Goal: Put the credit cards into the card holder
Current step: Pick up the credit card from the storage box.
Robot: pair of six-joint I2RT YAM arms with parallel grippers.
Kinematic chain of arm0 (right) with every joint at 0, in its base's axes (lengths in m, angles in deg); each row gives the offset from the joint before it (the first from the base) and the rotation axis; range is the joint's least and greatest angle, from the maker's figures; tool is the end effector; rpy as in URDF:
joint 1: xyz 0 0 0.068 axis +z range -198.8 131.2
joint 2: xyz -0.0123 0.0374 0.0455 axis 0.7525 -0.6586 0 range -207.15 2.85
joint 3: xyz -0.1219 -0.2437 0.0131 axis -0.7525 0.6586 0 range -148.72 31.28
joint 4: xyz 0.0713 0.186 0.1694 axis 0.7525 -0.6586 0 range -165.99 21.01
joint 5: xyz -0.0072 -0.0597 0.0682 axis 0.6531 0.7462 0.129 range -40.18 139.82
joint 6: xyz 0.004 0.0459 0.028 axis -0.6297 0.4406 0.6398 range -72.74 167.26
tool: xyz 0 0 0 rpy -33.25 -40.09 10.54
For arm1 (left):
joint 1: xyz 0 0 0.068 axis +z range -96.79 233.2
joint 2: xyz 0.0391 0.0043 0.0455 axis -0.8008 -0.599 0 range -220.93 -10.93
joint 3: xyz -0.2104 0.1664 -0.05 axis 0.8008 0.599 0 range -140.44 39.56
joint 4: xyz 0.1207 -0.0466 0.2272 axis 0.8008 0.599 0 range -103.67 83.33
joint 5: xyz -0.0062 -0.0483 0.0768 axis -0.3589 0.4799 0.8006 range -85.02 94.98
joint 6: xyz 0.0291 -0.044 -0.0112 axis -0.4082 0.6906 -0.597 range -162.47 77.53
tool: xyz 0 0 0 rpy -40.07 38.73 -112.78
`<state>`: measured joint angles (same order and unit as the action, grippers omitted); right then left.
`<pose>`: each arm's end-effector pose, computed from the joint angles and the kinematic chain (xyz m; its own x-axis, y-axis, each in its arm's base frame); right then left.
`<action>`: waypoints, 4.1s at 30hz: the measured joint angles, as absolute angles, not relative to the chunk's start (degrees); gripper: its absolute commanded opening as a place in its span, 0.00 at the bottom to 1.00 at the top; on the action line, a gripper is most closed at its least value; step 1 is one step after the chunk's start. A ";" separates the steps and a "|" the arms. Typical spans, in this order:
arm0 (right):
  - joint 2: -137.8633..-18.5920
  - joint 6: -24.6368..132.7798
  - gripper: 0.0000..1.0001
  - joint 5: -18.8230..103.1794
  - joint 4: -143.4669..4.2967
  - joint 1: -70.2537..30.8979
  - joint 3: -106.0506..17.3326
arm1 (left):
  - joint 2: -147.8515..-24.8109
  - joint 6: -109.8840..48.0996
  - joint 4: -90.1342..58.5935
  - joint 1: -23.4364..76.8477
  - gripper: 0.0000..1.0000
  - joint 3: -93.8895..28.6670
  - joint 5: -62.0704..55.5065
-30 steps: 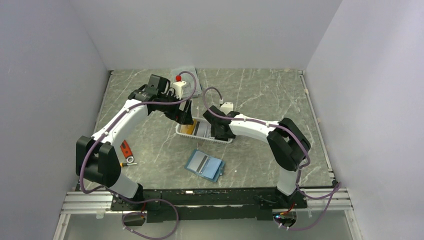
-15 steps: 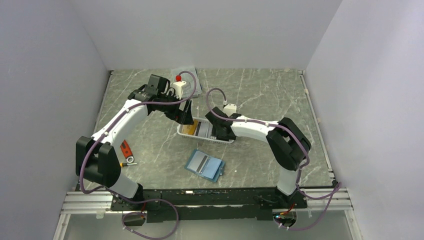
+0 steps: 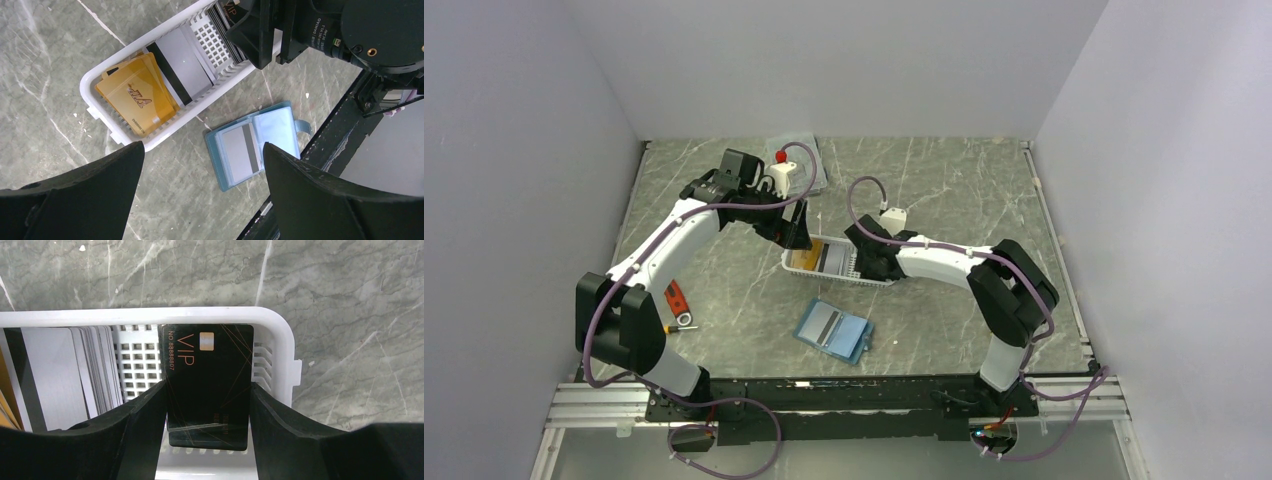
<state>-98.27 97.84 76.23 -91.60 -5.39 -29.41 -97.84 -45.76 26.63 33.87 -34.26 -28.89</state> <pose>0.2610 0.2252 0.1648 -0.7735 0.2206 -0.5941 0.2024 0.9744 0.0983 0.2952 -0.1246 0.2970 -0.7225 0.3040 -0.6210 0.6309 0.6571 -0.4125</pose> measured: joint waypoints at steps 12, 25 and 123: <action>-98.29 96.27 0.63 76.34 -91.71 -5.54 -30.11 | -97.75 -45.74 26.50 33.87 0.95 -33.78 -29.41; -98.51 95.70 0.50 76.60 -91.69 -5.65 -30.83 | -96.94 -45.78 26.47 33.87 0.95 -33.43 -29.65; -95.34 97.63 0.59 77.11 -87.99 -3.86 -28.14 | -103.00 -47.60 31.89 18.79 0.93 -46.07 3.18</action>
